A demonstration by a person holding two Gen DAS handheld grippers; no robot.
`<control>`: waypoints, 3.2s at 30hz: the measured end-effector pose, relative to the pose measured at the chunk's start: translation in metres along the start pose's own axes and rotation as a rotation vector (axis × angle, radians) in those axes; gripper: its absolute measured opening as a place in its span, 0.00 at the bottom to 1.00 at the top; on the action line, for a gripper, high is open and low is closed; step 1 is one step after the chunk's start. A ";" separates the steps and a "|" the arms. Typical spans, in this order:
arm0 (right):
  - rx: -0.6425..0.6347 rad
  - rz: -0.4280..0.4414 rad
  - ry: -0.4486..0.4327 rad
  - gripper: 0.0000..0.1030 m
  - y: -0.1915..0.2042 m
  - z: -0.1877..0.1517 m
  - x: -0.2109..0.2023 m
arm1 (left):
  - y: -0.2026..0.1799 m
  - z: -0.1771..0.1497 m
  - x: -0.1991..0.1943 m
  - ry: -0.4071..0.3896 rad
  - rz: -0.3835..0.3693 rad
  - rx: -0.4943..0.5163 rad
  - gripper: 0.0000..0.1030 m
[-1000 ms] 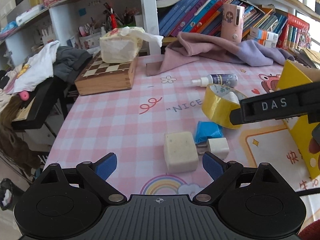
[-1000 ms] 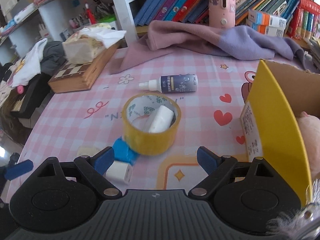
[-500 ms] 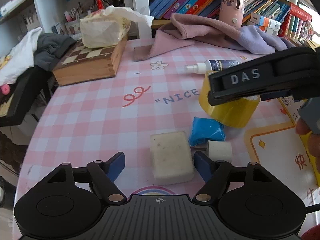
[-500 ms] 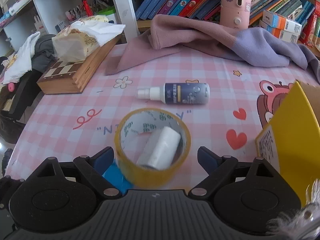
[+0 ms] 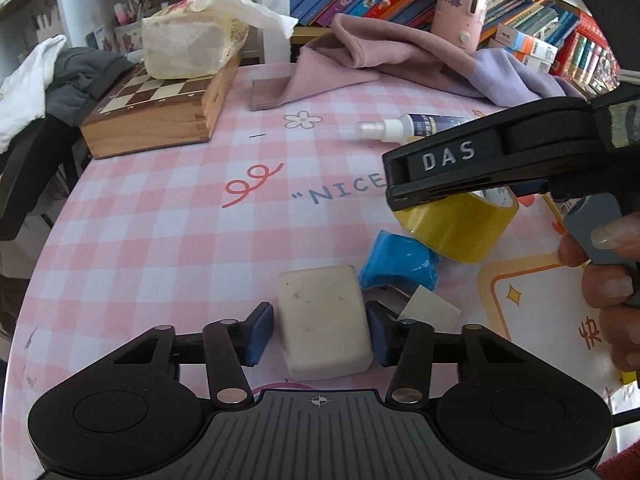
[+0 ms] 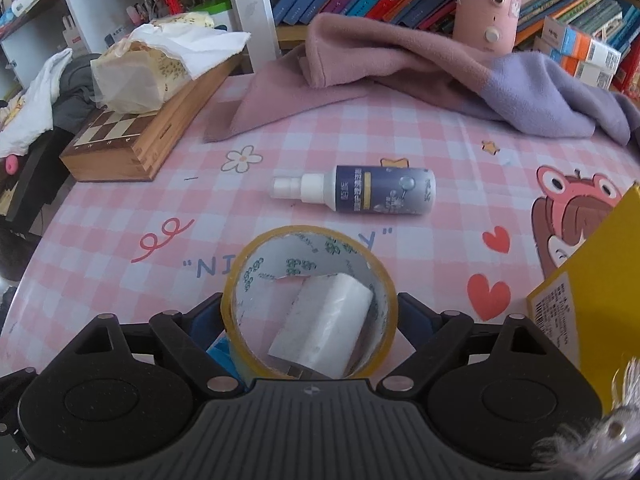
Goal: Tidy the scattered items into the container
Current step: 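Grasp the white soap bar with the left tool while the right tool grasps the tape roll, then lift the soap bar and tape roll and carry them toward the yellow box, then carry the soap bar with the left tool while the right tool brings the tape roll over the box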
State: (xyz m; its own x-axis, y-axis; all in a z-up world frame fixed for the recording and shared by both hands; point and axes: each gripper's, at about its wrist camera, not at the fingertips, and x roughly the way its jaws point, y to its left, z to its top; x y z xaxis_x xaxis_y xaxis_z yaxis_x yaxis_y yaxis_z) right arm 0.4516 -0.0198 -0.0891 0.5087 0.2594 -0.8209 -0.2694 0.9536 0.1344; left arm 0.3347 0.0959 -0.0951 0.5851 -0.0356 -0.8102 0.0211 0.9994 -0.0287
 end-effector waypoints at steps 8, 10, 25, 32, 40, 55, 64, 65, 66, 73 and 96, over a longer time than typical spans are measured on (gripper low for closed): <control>-0.019 -0.017 -0.013 0.82 0.000 -0.003 -0.004 | 0.005 0.001 -0.005 0.003 -0.002 -0.031 0.38; -0.021 -0.020 -0.025 0.82 -0.001 -0.004 -0.009 | 0.006 0.001 -0.009 -0.004 0.000 -0.039 0.38; -0.034 0.002 -0.120 0.82 0.003 -0.023 -0.069 | 0.010 -0.007 -0.070 -0.116 0.003 -0.054 0.37; -0.037 0.017 -0.136 0.82 0.013 -0.045 -0.097 | 0.011 -0.022 -0.098 -0.152 -0.001 -0.055 0.37; -0.050 0.027 -0.158 0.82 0.025 -0.073 -0.130 | 0.009 -0.043 -0.129 -0.185 -0.015 -0.052 0.37; -0.071 0.027 -0.176 0.82 0.038 -0.136 -0.187 | 0.005 -0.093 -0.181 -0.234 -0.031 -0.039 0.37; -0.054 0.022 -0.185 0.82 0.041 -0.179 -0.218 | -0.001 -0.123 -0.211 -0.252 -0.052 -0.025 0.37; -0.050 0.020 -0.186 0.82 0.041 -0.184 -0.222 | -0.002 -0.127 -0.214 -0.254 -0.057 -0.022 0.37; -0.046 0.019 -0.187 0.82 0.041 -0.189 -0.225 | -0.002 -0.129 -0.217 -0.256 -0.060 -0.019 0.36; -0.025 0.007 -0.195 0.82 0.041 -0.220 -0.249 | -0.011 -0.152 -0.237 -0.267 -0.085 -0.004 0.36; 0.077 -0.103 -0.159 0.82 -0.004 -0.295 -0.300 | -0.071 -0.180 -0.251 -0.234 -0.247 0.086 0.36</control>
State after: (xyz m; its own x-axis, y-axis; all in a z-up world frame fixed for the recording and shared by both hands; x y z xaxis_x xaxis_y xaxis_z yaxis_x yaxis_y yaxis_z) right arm 0.0586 -0.1462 -0.0067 0.6549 0.1749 -0.7352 -0.1492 0.9836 0.1011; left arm 0.0409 0.0335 0.0047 0.7237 -0.2858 -0.6281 0.2477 0.9571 -0.1502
